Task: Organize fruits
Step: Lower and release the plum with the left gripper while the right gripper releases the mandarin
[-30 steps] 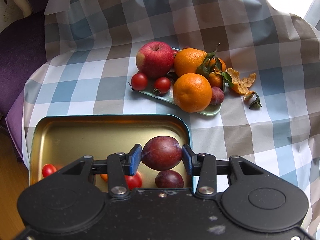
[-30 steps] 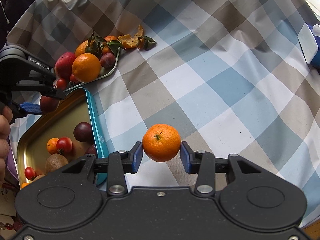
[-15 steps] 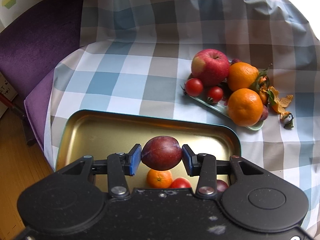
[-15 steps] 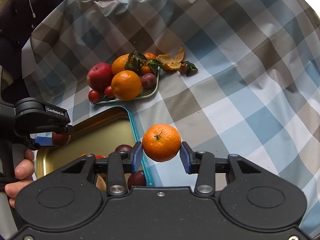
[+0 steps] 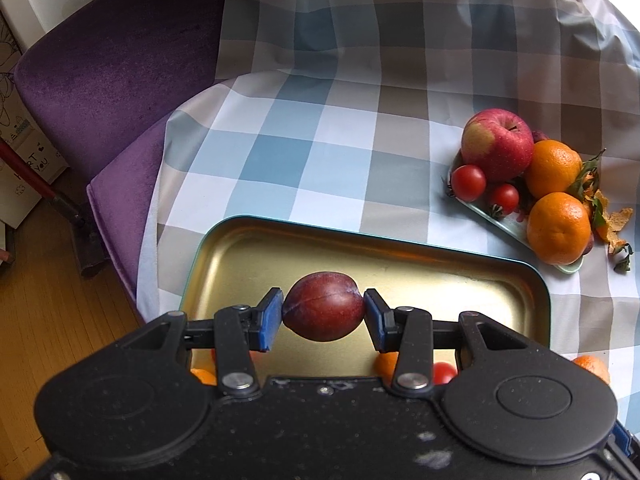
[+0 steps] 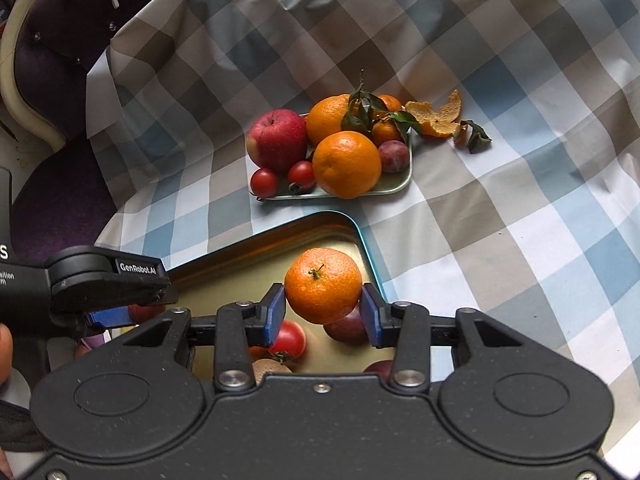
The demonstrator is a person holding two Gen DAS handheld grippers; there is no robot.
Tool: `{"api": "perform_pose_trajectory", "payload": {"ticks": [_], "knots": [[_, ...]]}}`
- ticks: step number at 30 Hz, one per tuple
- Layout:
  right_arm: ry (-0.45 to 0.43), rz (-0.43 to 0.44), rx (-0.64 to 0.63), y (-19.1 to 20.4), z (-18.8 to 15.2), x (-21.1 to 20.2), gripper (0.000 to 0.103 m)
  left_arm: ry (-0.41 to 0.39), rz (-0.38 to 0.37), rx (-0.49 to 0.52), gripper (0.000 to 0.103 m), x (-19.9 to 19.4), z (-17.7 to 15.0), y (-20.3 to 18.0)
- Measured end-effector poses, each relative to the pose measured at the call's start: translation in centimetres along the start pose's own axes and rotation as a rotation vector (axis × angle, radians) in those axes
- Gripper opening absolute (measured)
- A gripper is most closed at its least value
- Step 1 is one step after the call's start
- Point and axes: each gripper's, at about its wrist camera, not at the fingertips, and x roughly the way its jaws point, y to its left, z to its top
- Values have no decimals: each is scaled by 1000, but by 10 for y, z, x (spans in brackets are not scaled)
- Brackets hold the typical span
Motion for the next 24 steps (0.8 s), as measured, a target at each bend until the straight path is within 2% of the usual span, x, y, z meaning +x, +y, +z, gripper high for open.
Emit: {"api": "perform_pose_trajectory", "payload": {"ticks": [8, 14, 24], "knots": [[2, -4, 13, 11, 2, 14, 51, 47, -31, -33, 44, 12, 2, 24], [-1, -29, -19, 22, -1, 27, 51, 52, -2, -5, 44, 18, -1, 33], [14, -48, -49, 36, -8, 45, 51, 76, -3, 7, 44, 30, -4, 47]]}}
